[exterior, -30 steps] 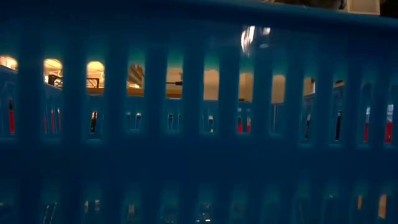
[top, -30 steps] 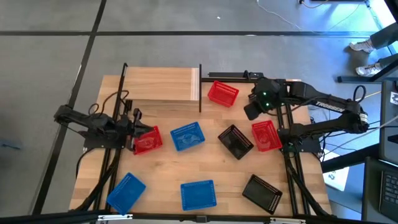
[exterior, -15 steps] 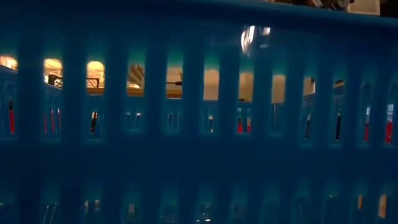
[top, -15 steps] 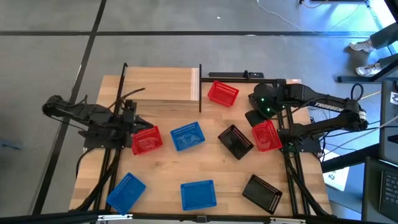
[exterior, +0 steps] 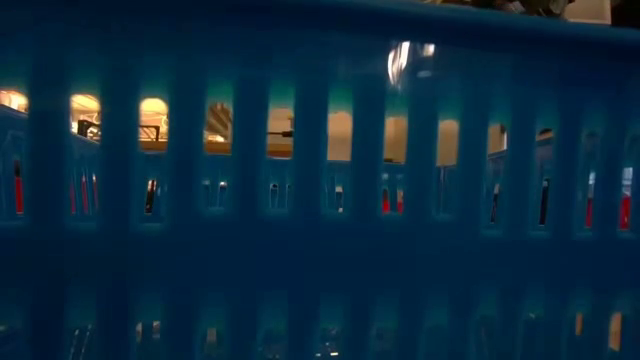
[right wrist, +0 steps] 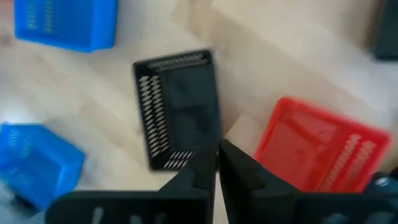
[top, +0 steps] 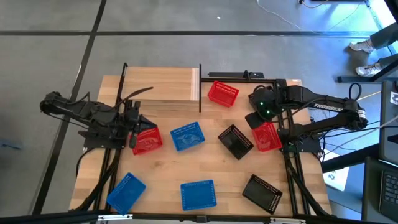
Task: Stack baskets on shelf by color
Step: Put the bottom right red bin on the shelf
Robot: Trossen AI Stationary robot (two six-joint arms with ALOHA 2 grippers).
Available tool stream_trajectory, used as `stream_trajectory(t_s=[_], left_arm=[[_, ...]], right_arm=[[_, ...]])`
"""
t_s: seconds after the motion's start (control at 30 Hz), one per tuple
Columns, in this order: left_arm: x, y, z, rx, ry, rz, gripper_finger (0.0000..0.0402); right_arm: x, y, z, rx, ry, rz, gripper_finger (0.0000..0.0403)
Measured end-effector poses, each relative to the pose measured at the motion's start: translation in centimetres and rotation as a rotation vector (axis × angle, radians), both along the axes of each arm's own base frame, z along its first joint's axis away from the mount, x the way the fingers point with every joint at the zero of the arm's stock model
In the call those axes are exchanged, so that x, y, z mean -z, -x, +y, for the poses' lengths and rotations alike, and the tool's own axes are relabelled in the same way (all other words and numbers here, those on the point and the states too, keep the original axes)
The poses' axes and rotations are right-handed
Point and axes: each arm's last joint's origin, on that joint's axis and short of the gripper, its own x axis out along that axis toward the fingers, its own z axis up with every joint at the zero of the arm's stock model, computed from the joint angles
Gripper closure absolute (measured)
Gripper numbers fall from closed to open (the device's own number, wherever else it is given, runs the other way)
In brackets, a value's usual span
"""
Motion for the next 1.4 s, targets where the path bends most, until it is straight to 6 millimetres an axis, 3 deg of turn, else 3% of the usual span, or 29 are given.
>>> stream_trajectory(t_s=[0.53,0.93,1.07,1.4], left_arm=[[0.1,0.0,0.0,0.0,-0.002,0.007,0.0401],[0.2,0.0,0.0,-0.001,-0.002,0.015,0.0401],[0.2,0.0,0.0,-0.004,0.009,0.014,0.0401],[0.1,0.0,0.0,-0.008,0.023,0.013,0.0401]], right_arm=[[0.4,-0.5,-0.3,-0.033,0.046,0.023,0.0399],[3.0,-3.3,-0.8,0.016,-0.075,0.157,0.0309],[4.3,-3.7,-1.4,0.11,-0.15,0.265,0.0304],[6.0,-4.4,-1.9,0.117,-0.159,0.365,0.0304]])
